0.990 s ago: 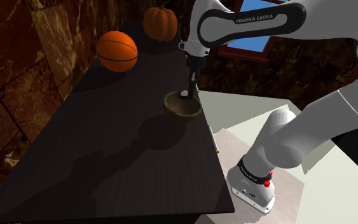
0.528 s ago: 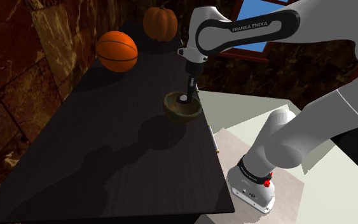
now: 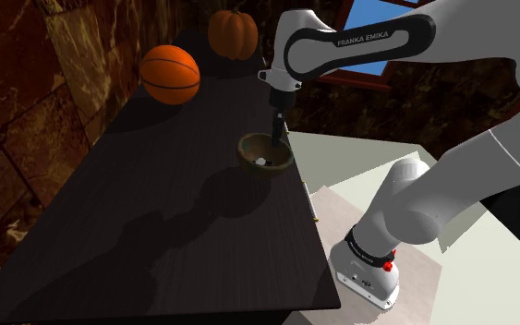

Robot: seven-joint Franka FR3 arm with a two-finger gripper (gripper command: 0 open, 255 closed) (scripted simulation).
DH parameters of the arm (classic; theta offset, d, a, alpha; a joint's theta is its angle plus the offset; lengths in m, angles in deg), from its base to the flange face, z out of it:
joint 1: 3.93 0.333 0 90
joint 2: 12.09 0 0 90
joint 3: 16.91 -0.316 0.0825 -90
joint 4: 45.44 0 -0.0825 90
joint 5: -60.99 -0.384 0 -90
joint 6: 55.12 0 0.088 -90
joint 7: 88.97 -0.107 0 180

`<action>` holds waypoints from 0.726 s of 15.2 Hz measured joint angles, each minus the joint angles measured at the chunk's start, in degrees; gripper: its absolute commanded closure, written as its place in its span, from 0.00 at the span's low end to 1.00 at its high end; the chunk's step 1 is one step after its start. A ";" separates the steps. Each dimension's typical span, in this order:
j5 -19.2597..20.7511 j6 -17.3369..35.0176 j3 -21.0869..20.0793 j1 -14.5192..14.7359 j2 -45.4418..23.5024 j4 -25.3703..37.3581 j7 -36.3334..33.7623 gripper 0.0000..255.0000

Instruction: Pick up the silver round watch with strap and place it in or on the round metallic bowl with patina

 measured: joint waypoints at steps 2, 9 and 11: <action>0.00 0.00 0.00 0.00 0.00 0.00 0.00 0.00; -0.02 -7.20 -0.12 0.00 0.59 6.64 -0.02 0.00; -0.02 -7.38 -0.13 0.00 0.62 6.78 -0.03 0.00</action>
